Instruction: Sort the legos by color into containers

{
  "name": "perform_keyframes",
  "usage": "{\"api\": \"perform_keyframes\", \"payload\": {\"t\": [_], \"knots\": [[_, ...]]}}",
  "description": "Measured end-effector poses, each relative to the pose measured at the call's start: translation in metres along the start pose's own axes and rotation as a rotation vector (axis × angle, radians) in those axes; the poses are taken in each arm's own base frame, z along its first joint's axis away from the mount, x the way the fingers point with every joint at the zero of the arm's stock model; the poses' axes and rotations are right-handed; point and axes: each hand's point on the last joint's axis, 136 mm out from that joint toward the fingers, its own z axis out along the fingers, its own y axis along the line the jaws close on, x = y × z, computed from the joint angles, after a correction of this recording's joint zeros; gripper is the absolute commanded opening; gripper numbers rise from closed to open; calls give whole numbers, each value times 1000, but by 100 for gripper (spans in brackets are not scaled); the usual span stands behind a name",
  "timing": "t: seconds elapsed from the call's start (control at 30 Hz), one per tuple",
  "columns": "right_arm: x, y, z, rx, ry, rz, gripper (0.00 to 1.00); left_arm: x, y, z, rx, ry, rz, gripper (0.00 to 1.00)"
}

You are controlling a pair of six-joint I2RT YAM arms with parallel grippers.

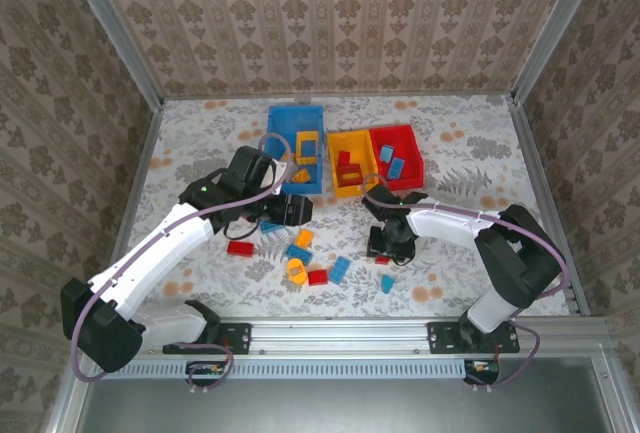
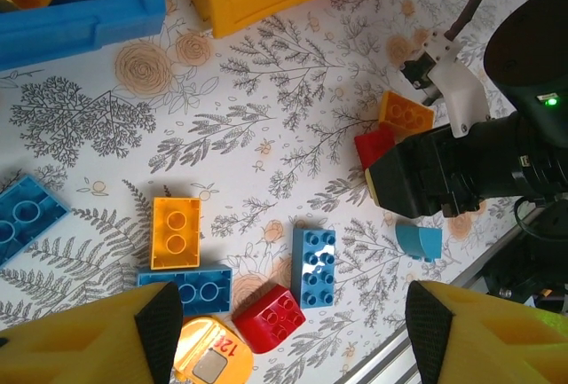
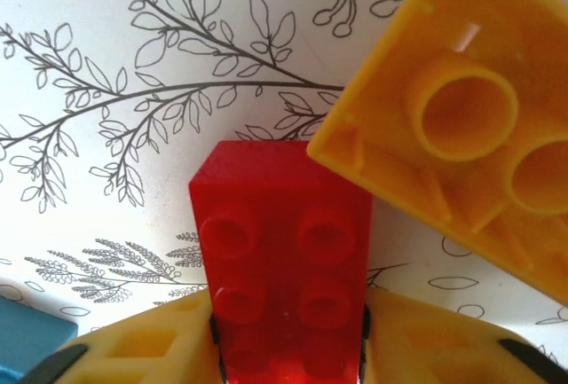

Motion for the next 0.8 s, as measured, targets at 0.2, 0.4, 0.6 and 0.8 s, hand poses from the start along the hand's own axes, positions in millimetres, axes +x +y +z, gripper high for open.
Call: {"api": "perform_keyframes", "payload": {"t": [0.2,0.4,0.6,0.8], "knots": [[-10,8,-11,23,-56,-41,22,-2,1,-2,-9,-14,2,70],[-71,56,-72,-31,-215,-100,22,-28,-1,-17,-21,-104,-24,71],[-169,101,-104,-15,-364,-129,22,-84,-6,-35,-1,-267,-64,71],[-244,102,-86,94,-395,-109,23,-119,6,-29,-9,-324,-107,71]]}}
